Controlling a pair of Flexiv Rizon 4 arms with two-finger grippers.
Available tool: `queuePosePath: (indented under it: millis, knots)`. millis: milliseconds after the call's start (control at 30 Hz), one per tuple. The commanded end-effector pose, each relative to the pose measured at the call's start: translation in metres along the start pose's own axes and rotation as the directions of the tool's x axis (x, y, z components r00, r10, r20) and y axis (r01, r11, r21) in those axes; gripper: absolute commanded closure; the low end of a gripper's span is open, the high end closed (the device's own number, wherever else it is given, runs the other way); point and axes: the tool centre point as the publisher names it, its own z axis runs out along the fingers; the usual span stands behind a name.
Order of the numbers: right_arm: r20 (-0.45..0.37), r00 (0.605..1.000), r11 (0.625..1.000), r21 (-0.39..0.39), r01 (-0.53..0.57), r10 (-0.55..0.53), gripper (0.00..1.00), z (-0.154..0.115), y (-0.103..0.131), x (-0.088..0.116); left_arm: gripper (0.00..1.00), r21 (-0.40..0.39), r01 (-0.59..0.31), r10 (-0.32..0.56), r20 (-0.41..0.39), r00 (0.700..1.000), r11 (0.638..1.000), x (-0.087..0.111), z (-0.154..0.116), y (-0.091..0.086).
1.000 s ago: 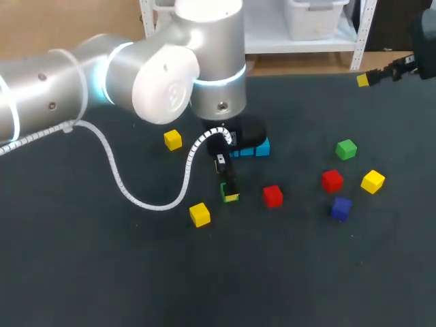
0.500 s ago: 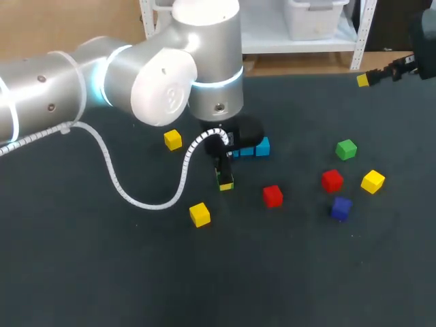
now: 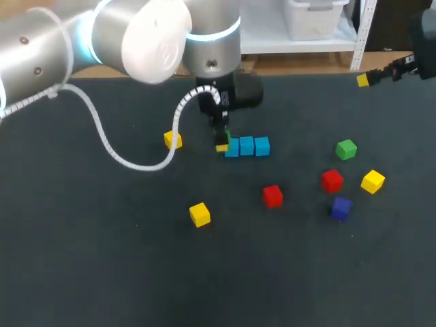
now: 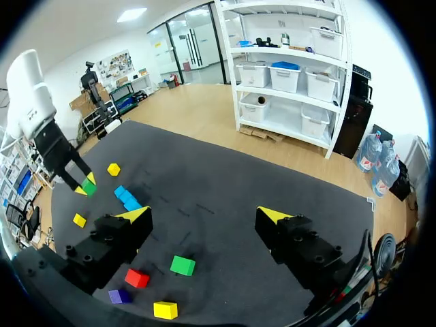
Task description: Place the blue cubes, place green cubes on the blue cubes, place the yellow cubes on the green cubes, then place the red cubes on the yellow cubes, and place purple cube on the red cubes.
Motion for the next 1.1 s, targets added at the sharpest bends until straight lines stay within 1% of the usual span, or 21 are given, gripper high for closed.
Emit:
queuePosePath:
  millis: [33, 200, 367, 433, 600, 733, 800, 967, 1100]
  knots:
    - [0.003, 1.0, 1.0, -0.004, 0.001, -0.001, 0.0, 0.001, -0.001, 0.0, 1.0, 0.002, -0.018, 0.018, -0.013, 1.0, 1.0, -0.013, 0.001, 0.015]
    - [0.003, 1.0, 1.0, -0.004, 0.001, -0.001, 0.0, 0.001, -0.001, 0.0, 1.0, 0.011, -0.036, 0.036, -0.012, 0.999, 0.999, -0.02, 0.007, 0.027]
    - [0.003, 1.0, 1.0, -0.004, 0.001, -0.001, 0.0, 0.001, -0.001, 0.0, 1.0, 0.033, -0.079, 0.079, -0.005, 0.997, 0.996, -0.024, 0.014, 0.035]
    - [0.003, 1.0, 1.0, -0.004, 0.001, -0.001, 0.0, 0.001, -0.001, 0.0, 1.0, 0.048, -0.076, 0.076, 0.0, 0.997, 0.996, -0.024, 0.017, 0.037]
    - [0.003, 1.0, 1.0, -0.004, 0.001, -0.001, 0.0, 0.001, -0.001, 0.0, 1.0, 0.056, -0.069, 0.069, 0.005, 0.998, 0.996, -0.028, 0.023, 0.041]
    - [0.003, 1.0, 1.0, -0.004, 0.001, -0.001, 0.0, 0.001, -0.001, 0.0, 0.98, 0.046, -0.066, 0.066, -0.009, 0.998, 0.997, -0.03, 0.031, 0.046]
    - [0.003, 1.0, 1.0, -0.004, 0.001, -0.001, 0.0, 0.001, -0.001, 0.0, 1.0, 0.038, -0.065, 0.065, -0.014, 0.998, 0.997, -0.03, 0.034, 0.048]
    - [0.003, 1.0, 1.0, -0.004, 0.001, -0.001, 0.0, 0.001, -0.001, 0.0, 0.98, 0.023, -0.045, 0.046, -0.027, 0.999, 0.999, -0.027, 0.041, 0.055]
    - [0.003, 1.0, 1.0, -0.004, 0.001, -0.001, 0.0, 0.001, -0.001, 0.0, 1.0, 0.014, -0.031, 0.031, -0.03, 0.999, 0.999, -0.026, 0.044, 0.058]
